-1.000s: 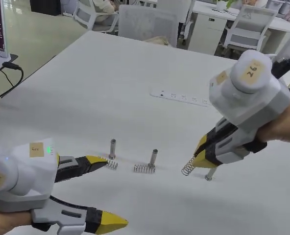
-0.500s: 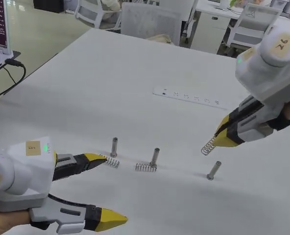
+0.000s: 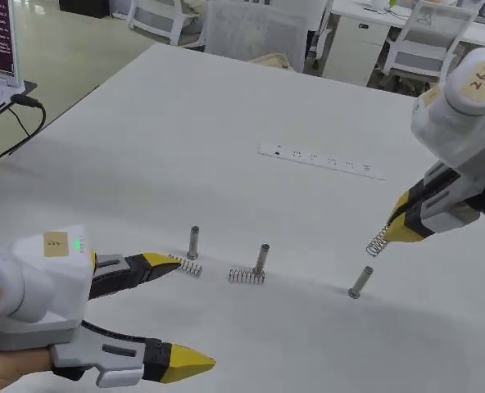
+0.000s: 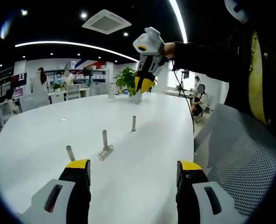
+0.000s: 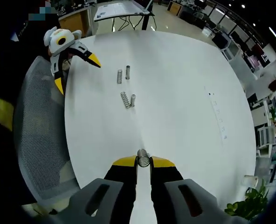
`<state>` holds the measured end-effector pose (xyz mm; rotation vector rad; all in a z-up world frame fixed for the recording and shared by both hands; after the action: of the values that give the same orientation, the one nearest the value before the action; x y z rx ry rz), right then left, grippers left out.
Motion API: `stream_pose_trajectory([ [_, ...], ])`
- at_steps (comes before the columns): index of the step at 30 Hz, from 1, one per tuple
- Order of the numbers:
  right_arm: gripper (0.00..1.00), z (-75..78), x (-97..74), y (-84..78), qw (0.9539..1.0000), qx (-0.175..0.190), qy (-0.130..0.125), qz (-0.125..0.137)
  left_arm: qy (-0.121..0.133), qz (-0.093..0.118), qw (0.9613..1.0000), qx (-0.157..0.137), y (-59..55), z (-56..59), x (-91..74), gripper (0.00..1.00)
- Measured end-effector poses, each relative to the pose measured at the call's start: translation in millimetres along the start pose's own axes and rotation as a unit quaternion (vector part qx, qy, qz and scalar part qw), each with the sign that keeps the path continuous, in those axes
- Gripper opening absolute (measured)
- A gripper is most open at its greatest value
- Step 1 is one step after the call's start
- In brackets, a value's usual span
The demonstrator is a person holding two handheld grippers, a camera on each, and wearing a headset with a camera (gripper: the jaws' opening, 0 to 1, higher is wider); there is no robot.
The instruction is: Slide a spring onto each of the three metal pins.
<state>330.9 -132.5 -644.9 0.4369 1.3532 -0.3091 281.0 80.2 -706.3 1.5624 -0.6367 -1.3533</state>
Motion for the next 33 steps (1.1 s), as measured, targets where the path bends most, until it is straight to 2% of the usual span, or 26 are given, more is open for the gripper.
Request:
stream_pose_trajectory([
  [17,0.07,14.5,33.6,-21.2,0.9987,0.039,0.023,-0.023,0.002,-0.002,1.0,-0.004,-0.8,-1.4,-0.5,0.71],
  [33,0.07,17.6,42.6,-20.1,0.9983,0.047,0.027,-0.02,0.003,-0.004,1.0,-0.007,-3.2,-0.9,-1.1,0.7],
])
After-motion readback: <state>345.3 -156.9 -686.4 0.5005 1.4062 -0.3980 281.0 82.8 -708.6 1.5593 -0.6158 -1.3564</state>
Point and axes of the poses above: the centre of the closed fingertips' face, and the gripper's own axes: x roughly forward along the fingers, z roughly to its right, y roughly out of its top, the point moved 1 cm from there along -x, roughly backward along the fingers, and after that the axes turned 10 degrees about -z, right-handed, at the moved point
